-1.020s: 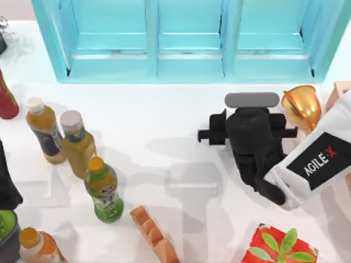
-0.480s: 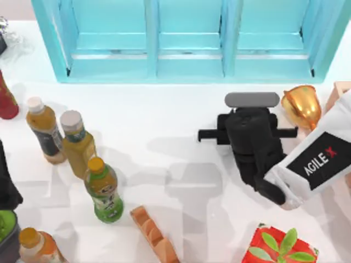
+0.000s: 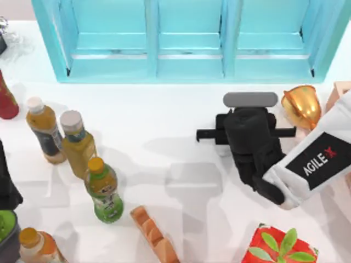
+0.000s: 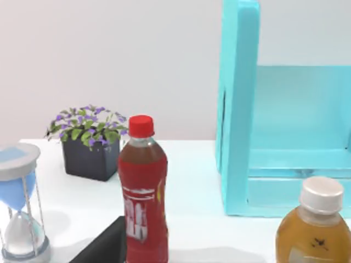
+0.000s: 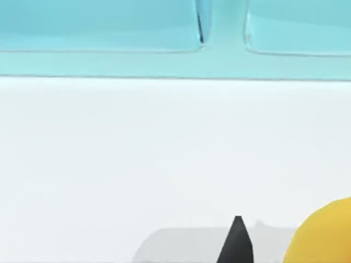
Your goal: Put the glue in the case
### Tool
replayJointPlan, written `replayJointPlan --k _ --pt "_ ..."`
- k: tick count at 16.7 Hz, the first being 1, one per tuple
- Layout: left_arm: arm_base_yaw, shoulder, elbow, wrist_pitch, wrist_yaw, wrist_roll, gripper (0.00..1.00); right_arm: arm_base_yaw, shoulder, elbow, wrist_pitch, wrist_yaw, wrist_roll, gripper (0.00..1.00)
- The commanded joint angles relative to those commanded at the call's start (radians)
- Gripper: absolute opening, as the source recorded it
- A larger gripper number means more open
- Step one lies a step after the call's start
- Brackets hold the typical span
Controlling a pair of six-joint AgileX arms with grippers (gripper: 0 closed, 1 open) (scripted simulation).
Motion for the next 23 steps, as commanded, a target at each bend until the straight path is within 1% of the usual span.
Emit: replayJointPlan --k 6,9,13,19,21,23 --pt "0.0 0.0 0.0 0.0 0.0 0.0 1.0 0.046 -0.144 0.079 -0.153 -0.012 0.021 0.0" --pt "0.0 0.0 0.0 0.0 0.0 0.0 1.0 0.03 -0.245 0.103 -0.252 -0.012 0.013 0.0" --pt "0.0 0.0 0.0 0.0 0.0 0.0 1.0 -0.005 -0.318 0.066 -0.361 -0.004 -0.001 0.0" --pt "0.0 0.0 0.0 0.0 0.0 0.0 1.0 -0.004 -0.318 0.055 -0.376 -0.003 -0.002 0.0" --pt "0.0 0.0 0.0 0.0 0.0 0.0 1.0 -0.026 -0.336 0.077 -0.4 -0.03 -0.032 0.0" --pt "0.0 0.0 0.0 0.0 0.0 0.0 1.0 -0.086 -0.368 0.116 -0.46 -0.09 -0.103 0.0"
